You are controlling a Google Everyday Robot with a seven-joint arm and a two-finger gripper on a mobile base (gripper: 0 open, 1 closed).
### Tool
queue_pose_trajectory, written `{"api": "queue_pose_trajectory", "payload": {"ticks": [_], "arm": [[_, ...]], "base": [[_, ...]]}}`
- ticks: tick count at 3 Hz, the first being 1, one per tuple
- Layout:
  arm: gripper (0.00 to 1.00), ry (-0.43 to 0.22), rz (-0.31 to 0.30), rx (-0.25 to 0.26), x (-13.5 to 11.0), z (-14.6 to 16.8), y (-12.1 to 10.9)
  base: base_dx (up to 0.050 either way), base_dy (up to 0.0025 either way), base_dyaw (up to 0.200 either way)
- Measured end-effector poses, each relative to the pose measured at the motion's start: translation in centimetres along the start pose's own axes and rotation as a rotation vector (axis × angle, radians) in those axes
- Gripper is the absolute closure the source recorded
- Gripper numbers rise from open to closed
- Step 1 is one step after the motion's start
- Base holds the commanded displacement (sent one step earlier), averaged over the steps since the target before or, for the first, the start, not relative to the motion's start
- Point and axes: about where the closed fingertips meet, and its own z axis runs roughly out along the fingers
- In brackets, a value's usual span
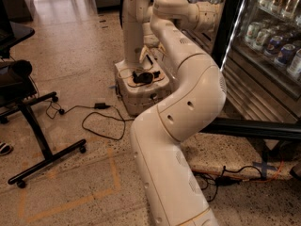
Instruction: Close left fridge door
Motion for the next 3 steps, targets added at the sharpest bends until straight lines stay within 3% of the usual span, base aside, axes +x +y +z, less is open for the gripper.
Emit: {"api": "queue_pose_trajectory", "payload": {"ticks": [2,3], "arm": [[1.00,0.000,0.000,0.000,0.00,0.01,0.00],[1.00,0.000,0.001,-0.002,0.04,0.04,0.05]], "base": [[-0.049,-0.00002,0.000],[0.000,0.00000,0.000]]}}
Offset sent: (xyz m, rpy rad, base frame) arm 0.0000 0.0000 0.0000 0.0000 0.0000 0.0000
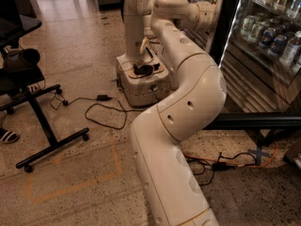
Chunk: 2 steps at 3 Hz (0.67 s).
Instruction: Close left fridge door
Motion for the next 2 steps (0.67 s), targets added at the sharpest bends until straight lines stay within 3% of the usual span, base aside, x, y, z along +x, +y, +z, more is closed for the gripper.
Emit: {"api": "queue_pose_trajectory", "payload": {"ticks": [1,2], "arm": [[1.00,-0.007,0.032,-0.097,1.6,1.6,2.2],[1.00,-0.013,0.056,-0.158,2.4,2.8,3.8]], "base": [[0.000,0.00000,0.000],[0.000,0.00000,0.000]]}}
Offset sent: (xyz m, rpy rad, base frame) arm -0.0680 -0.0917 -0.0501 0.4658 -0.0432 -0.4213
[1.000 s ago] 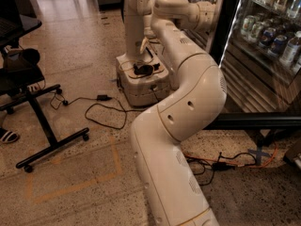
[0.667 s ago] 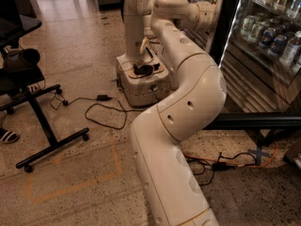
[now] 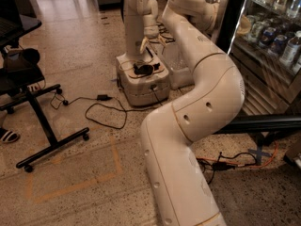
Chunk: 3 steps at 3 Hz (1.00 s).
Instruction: Close left fridge door
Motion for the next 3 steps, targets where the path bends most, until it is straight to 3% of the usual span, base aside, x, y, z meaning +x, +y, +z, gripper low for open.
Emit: {"api": "queue_pose_trajectory", "payload": {"ticks": [1,3], "arm": [[1.00,0.003,0.023,-0.110,-0.17,1.90,3.28],[1.00,0.003,0.023,-0.110,-0.17,1.90,3.28]], "base": [[0.000,0.00000,0.000],[-0.050,0.00014,-0.001]]}}
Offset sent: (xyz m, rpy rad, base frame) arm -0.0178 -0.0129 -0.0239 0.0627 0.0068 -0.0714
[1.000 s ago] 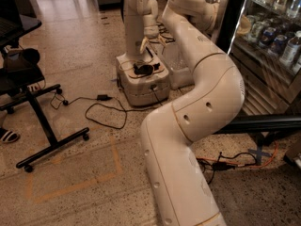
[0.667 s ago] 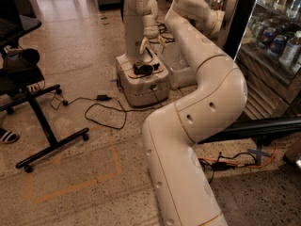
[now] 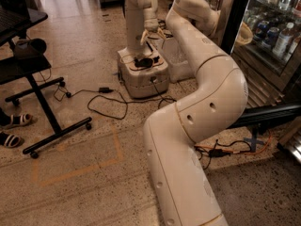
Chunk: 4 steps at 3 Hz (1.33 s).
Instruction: Close left fridge door
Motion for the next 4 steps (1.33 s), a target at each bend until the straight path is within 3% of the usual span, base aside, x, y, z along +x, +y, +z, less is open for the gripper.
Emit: {"api": "queue_pose_trajectory", "payload": {"ticks": [1,3,4], "arm": [[1.00,0.000,0.000,0.000,0.00,0.00,0.00],[1.00,0.000,0.000,0.000,-0.01,0.01,-0.01],[1.00,0.000,0.000,0.000,-0.01,0.01,-0.01]], "base": [[0.000,0.00000,0.184],[0.000,0.00027,-0.191],[0.000,0.00000,0.000]]}}
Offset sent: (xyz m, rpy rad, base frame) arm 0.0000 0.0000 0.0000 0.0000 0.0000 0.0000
